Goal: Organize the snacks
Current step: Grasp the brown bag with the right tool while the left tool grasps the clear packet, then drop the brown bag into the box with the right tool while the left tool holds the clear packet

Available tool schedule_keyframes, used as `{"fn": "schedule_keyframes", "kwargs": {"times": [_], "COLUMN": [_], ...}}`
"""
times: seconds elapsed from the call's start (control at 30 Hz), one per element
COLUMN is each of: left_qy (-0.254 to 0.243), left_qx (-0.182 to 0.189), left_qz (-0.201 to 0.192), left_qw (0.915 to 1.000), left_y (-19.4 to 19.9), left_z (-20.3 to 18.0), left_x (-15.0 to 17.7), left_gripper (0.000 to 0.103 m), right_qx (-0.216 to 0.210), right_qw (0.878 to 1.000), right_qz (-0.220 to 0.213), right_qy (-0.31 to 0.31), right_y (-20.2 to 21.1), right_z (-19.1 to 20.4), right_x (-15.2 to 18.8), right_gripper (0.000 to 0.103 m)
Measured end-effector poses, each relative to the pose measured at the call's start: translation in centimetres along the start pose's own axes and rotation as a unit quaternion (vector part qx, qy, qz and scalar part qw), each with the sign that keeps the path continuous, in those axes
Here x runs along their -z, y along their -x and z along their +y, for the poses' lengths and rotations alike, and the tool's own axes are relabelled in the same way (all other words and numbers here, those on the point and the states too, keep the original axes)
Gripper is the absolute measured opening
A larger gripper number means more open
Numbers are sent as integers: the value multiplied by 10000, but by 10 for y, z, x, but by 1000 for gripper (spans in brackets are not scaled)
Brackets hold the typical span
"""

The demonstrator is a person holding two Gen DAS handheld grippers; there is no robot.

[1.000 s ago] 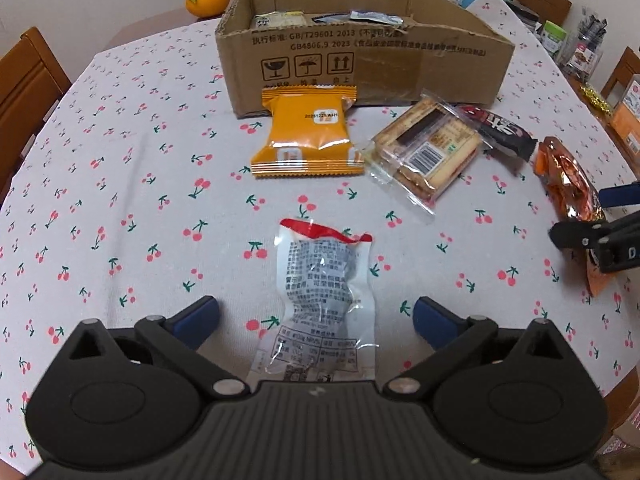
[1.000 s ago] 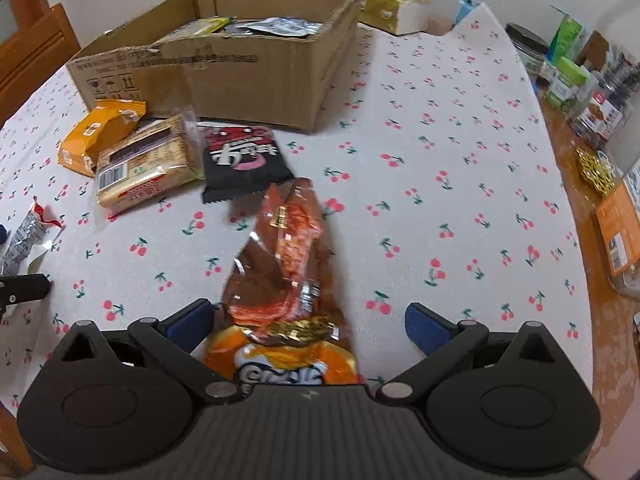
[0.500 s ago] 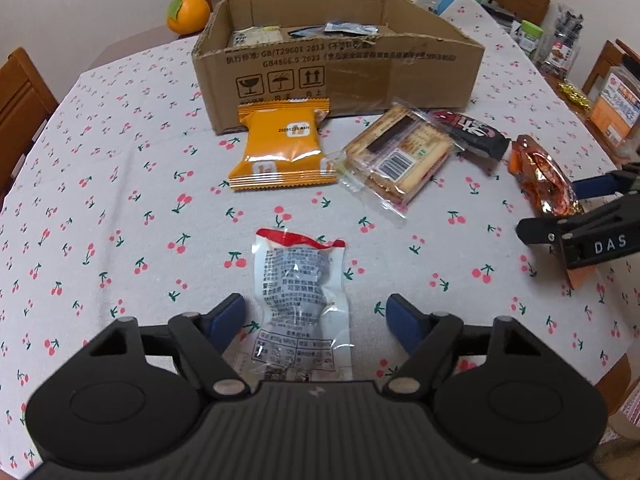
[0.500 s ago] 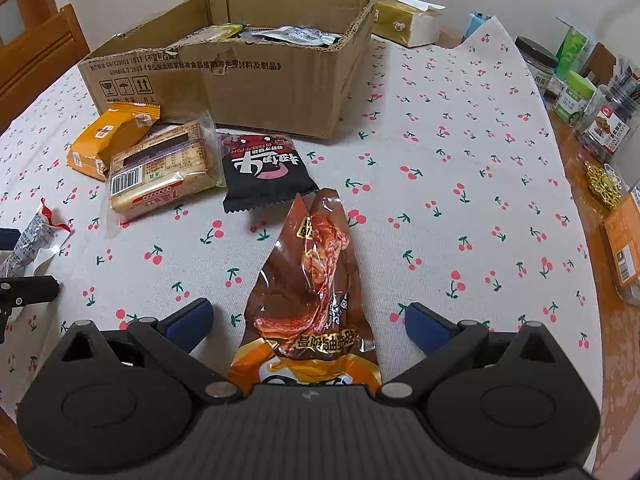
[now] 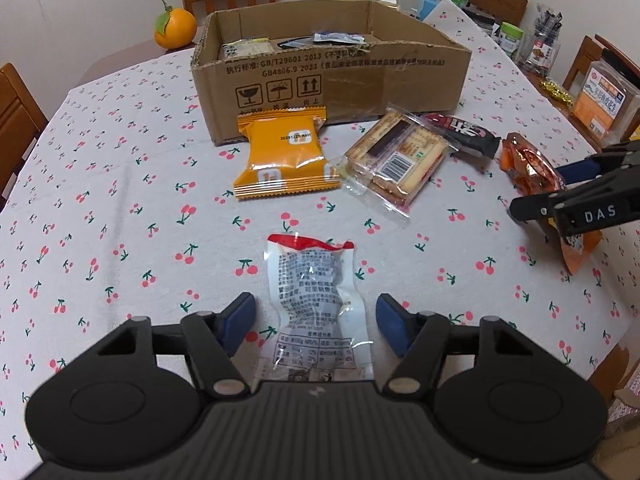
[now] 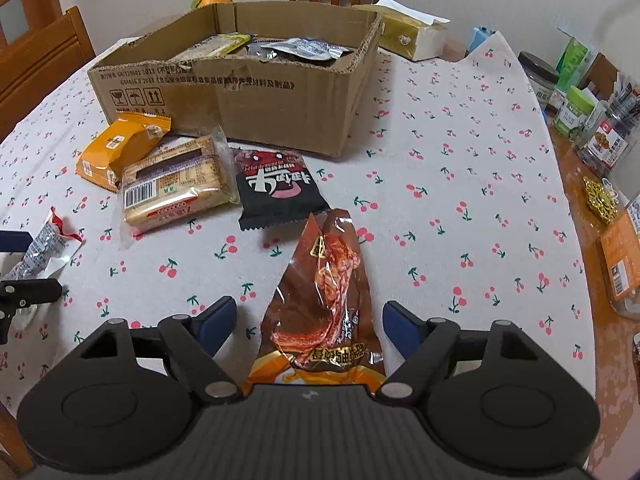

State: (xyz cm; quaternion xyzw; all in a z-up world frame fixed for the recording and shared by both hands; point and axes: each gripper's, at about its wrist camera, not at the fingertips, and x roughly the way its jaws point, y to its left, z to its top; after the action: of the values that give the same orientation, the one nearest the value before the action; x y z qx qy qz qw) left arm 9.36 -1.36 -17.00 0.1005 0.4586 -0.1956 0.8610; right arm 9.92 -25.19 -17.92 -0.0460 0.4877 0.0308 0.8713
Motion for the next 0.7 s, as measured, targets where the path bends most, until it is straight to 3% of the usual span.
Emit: {"fn": "schedule_keyframes", "kwargs": {"times": [0.17,0.27,0.7], "left_qy": [-100,-119,-286], "left_qx": [82,100,393], "left_qz": [4,47,215], "left_qw": [9999,9999,9986], "left_y": [-1,-1,16], "left_z": [4,4,12], "left_x": [-4,-5,-22], "left_gripper": [54,52,47], "right_qx": [21,45,-128], "right_qw": [10000,10000,9999], "right_qz": [66,60,-51], "right_qy": [-2,-16,-50], "right_y": [-2,0,25], "right_z": [2,2,-5], "right_x": [-1,-1,-11], "right_gripper": [73,62,61]}}
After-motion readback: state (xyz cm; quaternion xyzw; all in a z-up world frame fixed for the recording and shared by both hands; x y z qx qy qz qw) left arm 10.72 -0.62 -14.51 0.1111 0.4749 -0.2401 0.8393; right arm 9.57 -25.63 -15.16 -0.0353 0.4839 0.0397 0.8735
